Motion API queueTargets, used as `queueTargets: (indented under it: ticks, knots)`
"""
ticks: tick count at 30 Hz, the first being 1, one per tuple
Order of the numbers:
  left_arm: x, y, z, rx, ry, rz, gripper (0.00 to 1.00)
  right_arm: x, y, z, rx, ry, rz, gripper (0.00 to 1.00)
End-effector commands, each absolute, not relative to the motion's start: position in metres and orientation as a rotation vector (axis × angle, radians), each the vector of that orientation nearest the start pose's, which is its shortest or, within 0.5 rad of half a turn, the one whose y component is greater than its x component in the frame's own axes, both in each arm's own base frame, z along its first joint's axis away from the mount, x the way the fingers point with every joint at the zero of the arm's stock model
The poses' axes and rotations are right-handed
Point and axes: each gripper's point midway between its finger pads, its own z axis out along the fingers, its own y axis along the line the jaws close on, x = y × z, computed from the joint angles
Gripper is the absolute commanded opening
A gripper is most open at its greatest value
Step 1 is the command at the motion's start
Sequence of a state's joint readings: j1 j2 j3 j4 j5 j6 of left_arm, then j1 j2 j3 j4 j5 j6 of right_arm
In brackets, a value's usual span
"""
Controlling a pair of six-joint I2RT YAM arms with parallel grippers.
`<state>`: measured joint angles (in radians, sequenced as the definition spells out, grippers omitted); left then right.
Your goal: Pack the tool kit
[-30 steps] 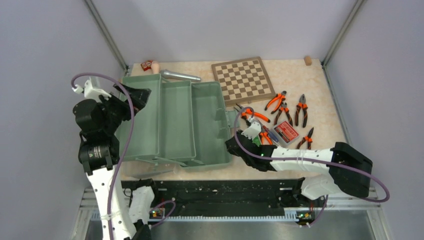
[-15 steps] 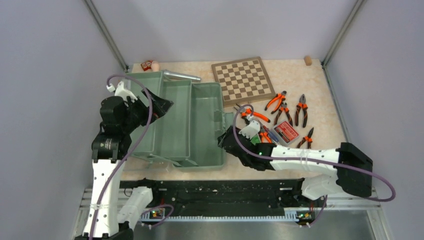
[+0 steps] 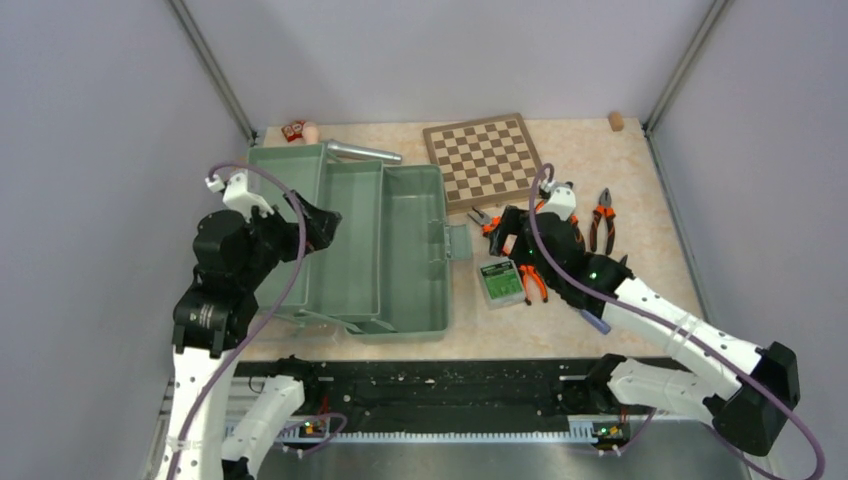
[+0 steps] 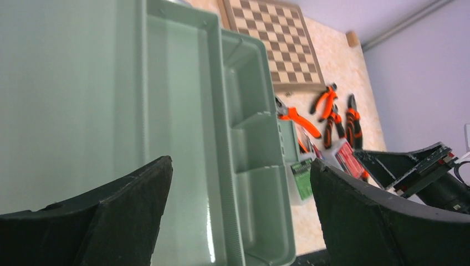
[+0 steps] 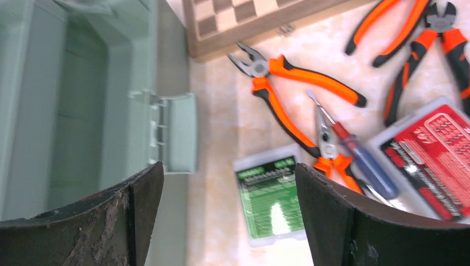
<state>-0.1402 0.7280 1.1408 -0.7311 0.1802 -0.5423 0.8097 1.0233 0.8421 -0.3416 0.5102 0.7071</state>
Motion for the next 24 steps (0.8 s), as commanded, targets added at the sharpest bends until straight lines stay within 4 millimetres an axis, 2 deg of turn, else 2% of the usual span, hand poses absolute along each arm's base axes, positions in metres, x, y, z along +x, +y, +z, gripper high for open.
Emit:
queueTargets:
  ticks: [1, 4, 8, 18, 24]
  knots:
    - [0.218, -0.052, 0.367, -0.253, 1.741, -0.445, 0.99, 0.257, 0.188, 0.176, -0.083, 2.169, 0.381, 0.87]
    - [0.209, -0.035, 0.367, -0.267, 1.652, -0.363, 0.99, 0.252, 0.194, 0.157, -0.184, 2.236, 0.371, 0.89]
    - [0.196, -0.020, 0.360, -0.284, 1.551, -0.300, 0.99, 0.247, 0.197, 0.134, -0.235, 2.317, 0.354, 0.90]
    - [0.169, 0.001, 0.361, -0.339, 1.342, -0.270, 0.99, 0.248, 0.195, 0.085, -0.216, 2.440, 0.313, 0.91]
    - [0.164, 0.010, 0.361, -0.365, 1.288, -0.241, 0.99, 0.250, 0.193, 0.061, -0.208, 2.500, 0.257, 0.92]
